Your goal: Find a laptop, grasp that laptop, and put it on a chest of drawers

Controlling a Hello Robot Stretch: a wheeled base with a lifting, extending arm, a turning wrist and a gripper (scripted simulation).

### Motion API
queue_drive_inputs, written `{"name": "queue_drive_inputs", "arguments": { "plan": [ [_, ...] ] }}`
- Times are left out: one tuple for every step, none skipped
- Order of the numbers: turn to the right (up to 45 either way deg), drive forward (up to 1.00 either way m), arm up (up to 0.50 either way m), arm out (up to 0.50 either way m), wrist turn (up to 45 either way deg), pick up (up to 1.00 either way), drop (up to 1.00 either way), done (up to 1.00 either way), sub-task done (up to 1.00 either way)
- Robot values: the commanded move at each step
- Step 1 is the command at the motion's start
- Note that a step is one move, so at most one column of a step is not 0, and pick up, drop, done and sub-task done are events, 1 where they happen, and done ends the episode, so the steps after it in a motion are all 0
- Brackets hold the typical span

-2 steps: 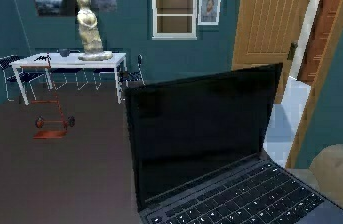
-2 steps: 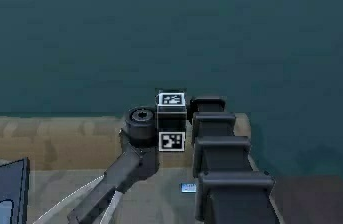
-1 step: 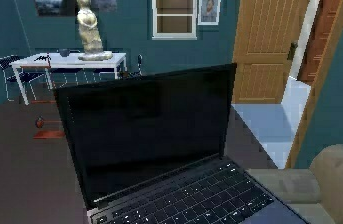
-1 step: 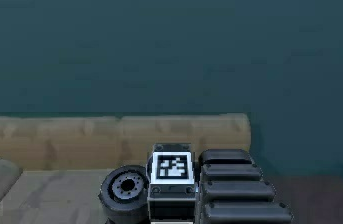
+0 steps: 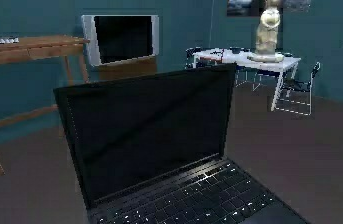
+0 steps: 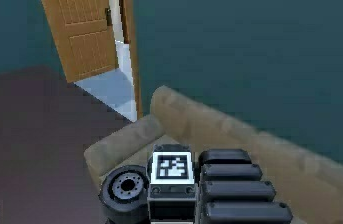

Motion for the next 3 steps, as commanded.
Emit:
{"name": "queue_drive_inputs", "arguments": {
  "plan": [
    [-45.0, 0.00, 0.00, 0.00, 0.0, 0.00, 0.00, 0.00, 0.00],
    [0.0, 0.10, 0.00, 0.00, 0.0, 0.00, 0.00, 0.00, 0.00],
    [45.0, 0.00, 0.00, 0.00, 0.0, 0.00, 0.00, 0.00, 0.00]
  ]
}}
